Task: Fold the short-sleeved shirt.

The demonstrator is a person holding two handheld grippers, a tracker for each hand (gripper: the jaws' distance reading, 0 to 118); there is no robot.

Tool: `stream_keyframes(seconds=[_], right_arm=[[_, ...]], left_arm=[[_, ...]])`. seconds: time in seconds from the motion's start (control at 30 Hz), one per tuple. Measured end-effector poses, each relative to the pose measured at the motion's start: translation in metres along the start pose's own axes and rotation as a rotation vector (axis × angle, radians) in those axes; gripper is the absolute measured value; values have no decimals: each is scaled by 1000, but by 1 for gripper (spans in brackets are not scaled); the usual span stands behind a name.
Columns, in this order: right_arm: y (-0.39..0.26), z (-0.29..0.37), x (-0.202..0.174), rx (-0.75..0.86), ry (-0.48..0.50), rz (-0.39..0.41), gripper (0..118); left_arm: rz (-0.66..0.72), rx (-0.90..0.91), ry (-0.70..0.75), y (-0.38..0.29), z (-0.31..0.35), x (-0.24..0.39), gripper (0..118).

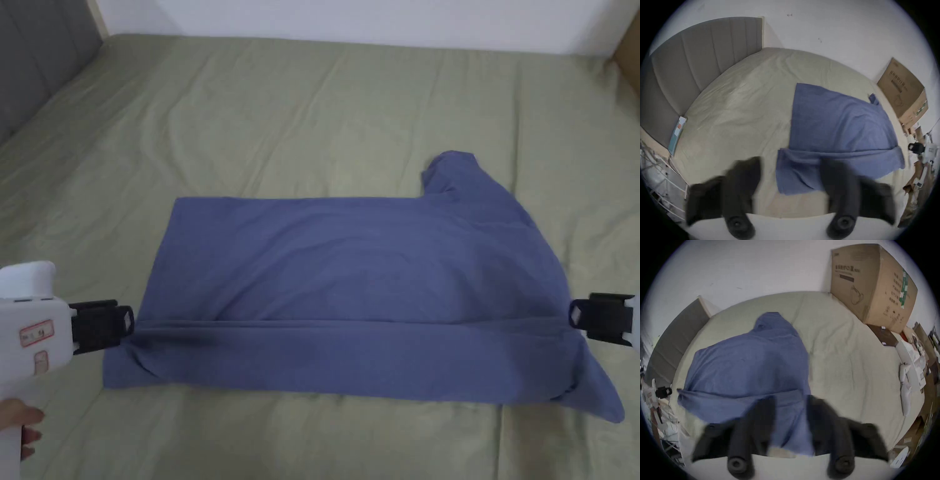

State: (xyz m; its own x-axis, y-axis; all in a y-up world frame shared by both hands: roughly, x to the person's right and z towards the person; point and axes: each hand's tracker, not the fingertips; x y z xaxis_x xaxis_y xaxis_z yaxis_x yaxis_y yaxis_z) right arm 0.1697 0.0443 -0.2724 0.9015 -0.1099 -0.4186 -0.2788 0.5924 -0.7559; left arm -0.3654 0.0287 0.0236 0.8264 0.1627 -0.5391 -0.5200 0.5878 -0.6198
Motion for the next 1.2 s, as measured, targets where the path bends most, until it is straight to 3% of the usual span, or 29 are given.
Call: stream_keyframes(seconds=[0.03,0.07,0.13,0.3,0.33,0.37,0.4,0.43,0.47,0.53,0.6,0.67,0.73,0.83,0.87,1.07,1.1,1.13,1.17,1.2], right_arm=[[-5,3,-3,-10,-8,-16,18],[-10,2,-5,-36,-19,-28,0],[-25,-1,-6,-72,39,-35,0],[-54,-5,-7,-109,51,-81,0],[-57,-4,-8,-114,51,-83,0],[-59,-2,-7,-117,50,-88,0],[-62,-2,-7,-122,51,-90,0],[-64,-1,-6,-130,53,-88,0],[-66,0,-5,-131,49,-88,0],[-69,2,-3,-136,35,-91,0],[-73,3,0,-140,27,-106,0],[-76,5,4,-145,24,-123,0],[-78,7,7,-149,20,-142,3],[-78,7,14,-132,8,-175,64],[-76,4,17,-122,-4,-191,71],[-71,-38,32,-125,-20,-235,69],[-76,-51,34,-173,3,-260,57],[-81,-58,32,-207,14,-279,26],[-87,-58,25,-172,31,-264,3],[-88,-56,22,-129,-35,-201,3]], left_arm=[[0,-1,-14,-7,4,1,42],[-10,-9,15,-17,6,3,0],[-41,-2,33,-34,0,-6,0],[1,-52,29,-58,-14,-12,2],[7,-54,43,-56,-17,-14,18],[12,-57,60,-56,-24,-15,48],[20,-59,62,-54,-30,-18,66],[24,-63,63,-52,-34,-20,76],[29,-65,57,-51,-39,-22,77],[54,-78,49,-47,-42,-14,75],[49,-122,39,-49,-58,-16,41],[-28,-109,135,-53,-57,-12,10],[54,-75,9,-49,-43,-14,5],[1,-100,43,-47,-42,-7,5],[-44,-93,63,-46,-40,-2,5],[-109,-87,81,-38,-32,11,5],[-110,-84,82,-36,-31,12,5],[-108,-81,78,-35,-30,12,5],[-109,-81,73,-34,-31,10,5],[-112,-82,75,-33,-30,11,5]])
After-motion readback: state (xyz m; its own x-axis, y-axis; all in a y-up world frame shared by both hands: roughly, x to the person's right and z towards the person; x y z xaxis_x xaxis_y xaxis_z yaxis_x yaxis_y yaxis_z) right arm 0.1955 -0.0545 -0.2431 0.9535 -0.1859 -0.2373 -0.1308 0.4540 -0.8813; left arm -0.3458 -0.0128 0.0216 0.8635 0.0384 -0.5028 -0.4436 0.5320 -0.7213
